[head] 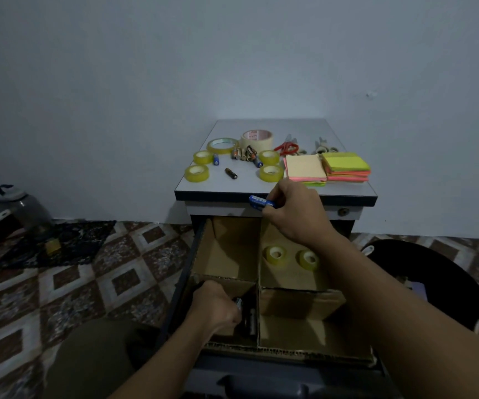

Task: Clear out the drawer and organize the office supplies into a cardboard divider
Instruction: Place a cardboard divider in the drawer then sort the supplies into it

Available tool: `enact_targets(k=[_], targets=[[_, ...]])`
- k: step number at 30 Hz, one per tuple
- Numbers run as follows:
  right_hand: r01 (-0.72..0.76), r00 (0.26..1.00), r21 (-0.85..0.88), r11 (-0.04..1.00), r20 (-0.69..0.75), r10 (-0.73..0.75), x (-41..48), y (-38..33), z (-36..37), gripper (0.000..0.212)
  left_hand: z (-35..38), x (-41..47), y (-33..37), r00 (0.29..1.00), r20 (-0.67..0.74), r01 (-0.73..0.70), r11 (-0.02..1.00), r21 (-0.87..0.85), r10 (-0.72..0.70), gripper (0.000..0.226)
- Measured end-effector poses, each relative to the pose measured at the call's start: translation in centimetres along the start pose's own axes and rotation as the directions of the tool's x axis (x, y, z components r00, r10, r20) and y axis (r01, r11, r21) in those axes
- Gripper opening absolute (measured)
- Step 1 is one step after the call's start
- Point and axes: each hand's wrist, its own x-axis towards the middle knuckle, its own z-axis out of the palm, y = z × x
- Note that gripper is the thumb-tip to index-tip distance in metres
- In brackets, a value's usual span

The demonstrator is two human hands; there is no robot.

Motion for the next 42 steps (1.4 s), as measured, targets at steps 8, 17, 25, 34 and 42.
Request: enact_targets(k=[8, 17, 25, 34, 42], targets=[[-0.031, 0.999, 0.014, 0.999, 0.038, 0.03, -0.7, 0.1, 0.5, 0.015, 0.7, -0.9, -0.1, 0.994, -0.071, -0.065, 0.975, 0.211, 0.081, 0.015], [-0.066, 0.996, 0.029, 0.997, 0.063, 0.064, -1.3, 0.0, 0.8, 0.016, 0.2, -0.9, -0.3, 0.987, -0.025, -0.14, 0.937, 0.321, 0.156, 0.016], [-0.08, 0.996, 0.071, 0.994, 0.04, 0.077, -2.2, 0.8, 1.1, 0.014, -4.8, -2.2, 0.7, 0.943, -0.233, -0.22, 0.971, 0.094, 0.236, 0.02], [-0.024, 0.975, 0.1, 0.995, 0.221, 0.002, -4.9, -0.7, 3.1, 0.014, -9.0, 0.2, -0.9, 0.867, -0.336, -0.363, 0.928, 0.08, 0.368, 0.017], [-0.069, 0.861, 0.069, 0.995, 0.509, 0.024, -9.1, -1.7, 7.8, 0.019, -9.1, 2.3, -1.8, 0.891, -0.32, -0.339, 0.941, -0.003, 0.321, 0.014]])
